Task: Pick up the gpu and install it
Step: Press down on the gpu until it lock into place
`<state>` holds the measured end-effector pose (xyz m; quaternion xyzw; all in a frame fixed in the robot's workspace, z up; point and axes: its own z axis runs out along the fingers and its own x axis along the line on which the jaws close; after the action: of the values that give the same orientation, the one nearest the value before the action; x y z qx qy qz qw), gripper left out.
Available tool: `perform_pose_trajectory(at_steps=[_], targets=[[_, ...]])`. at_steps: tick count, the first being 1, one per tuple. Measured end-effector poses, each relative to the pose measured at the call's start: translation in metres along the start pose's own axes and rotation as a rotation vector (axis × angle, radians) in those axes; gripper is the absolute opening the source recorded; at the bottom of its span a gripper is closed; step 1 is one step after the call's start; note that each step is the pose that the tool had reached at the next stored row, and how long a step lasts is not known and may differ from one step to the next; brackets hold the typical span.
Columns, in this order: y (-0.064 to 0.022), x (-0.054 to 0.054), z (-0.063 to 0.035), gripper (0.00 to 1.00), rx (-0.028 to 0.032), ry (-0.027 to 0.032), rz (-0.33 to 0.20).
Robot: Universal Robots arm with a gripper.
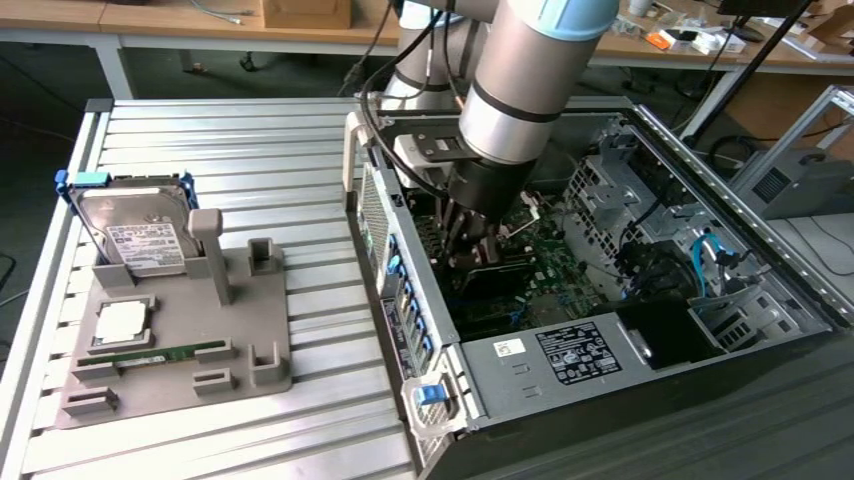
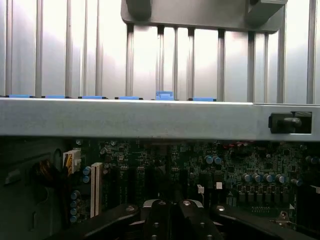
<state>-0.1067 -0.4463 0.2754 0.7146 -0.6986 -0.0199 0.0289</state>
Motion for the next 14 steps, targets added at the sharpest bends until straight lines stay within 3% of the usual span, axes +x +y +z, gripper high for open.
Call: perform_pose_trajectory(at_steps=[14], targets=[[0.0028, 0.0004, 0.005, 0.11, 0.0004, 0.0, 0.0]])
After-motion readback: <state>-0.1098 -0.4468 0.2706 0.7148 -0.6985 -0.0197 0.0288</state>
